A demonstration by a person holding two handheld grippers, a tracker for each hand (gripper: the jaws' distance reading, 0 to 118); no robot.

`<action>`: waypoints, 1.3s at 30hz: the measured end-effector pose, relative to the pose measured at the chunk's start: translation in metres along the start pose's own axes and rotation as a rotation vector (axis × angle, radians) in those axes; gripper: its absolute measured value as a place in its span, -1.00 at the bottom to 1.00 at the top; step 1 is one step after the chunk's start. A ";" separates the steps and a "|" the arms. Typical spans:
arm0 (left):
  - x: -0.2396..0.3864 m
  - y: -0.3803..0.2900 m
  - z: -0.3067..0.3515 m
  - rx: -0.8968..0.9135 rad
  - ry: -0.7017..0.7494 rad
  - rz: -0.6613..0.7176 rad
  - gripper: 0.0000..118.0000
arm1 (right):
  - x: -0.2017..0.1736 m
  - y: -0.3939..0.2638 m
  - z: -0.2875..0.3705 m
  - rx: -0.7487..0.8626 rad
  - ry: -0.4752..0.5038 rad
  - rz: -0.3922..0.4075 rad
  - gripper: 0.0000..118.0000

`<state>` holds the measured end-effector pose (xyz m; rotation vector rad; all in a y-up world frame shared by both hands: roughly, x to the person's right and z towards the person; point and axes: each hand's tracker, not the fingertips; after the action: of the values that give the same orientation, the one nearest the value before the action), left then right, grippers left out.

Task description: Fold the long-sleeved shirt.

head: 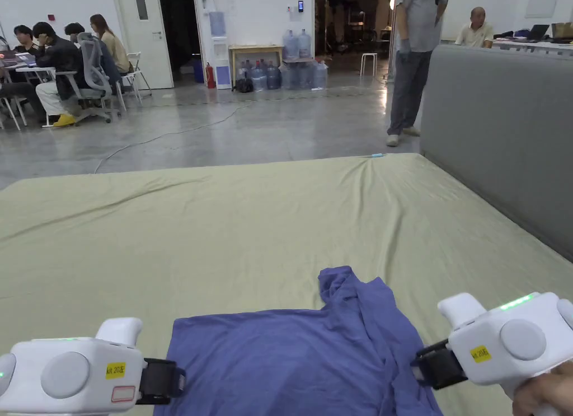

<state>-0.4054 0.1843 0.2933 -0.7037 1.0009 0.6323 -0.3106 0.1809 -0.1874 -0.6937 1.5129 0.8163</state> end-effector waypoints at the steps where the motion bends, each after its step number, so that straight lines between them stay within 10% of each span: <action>1: 0.001 0.005 -0.003 0.012 0.024 -0.009 -0.86 | 0.001 0.007 0.000 0.021 -0.016 -0.007 -0.31; 3: 0.002 0.010 -0.012 0.032 0.035 -0.011 -1.00 | 0.002 0.015 -0.007 0.033 -0.053 -0.028 -1.00; 19: -0.017 0.054 -0.111 0.031 -0.012 0.019 -0.99 | 0.008 0.028 -0.082 0.001 0.016 -0.027 -1.00; 22: -0.033 0.079 -0.149 -0.002 0.020 0.047 0.64 | 0.008 0.015 -0.085 -0.028 0.009 -0.028 -1.00; 23: -0.039 0.088 -0.164 -0.023 0.027 0.048 0.84 | 0.007 0.010 -0.084 -0.041 0.008 -0.032 -1.00; 37: -0.068 0.123 -0.305 -0.191 0.195 -0.005 0.53 | 0.027 -0.054 -0.083 -0.204 0.001 -0.077 -0.99; 39: -0.057 0.122 -0.283 -0.155 0.185 -0.008 -0.07 | 0.028 -0.062 -0.083 -0.217 0.028 -0.078 -0.17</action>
<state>-0.6678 0.0330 0.2143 -0.9148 1.1273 0.6511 -0.3108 0.0780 -0.2189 -0.9219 1.4257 0.9226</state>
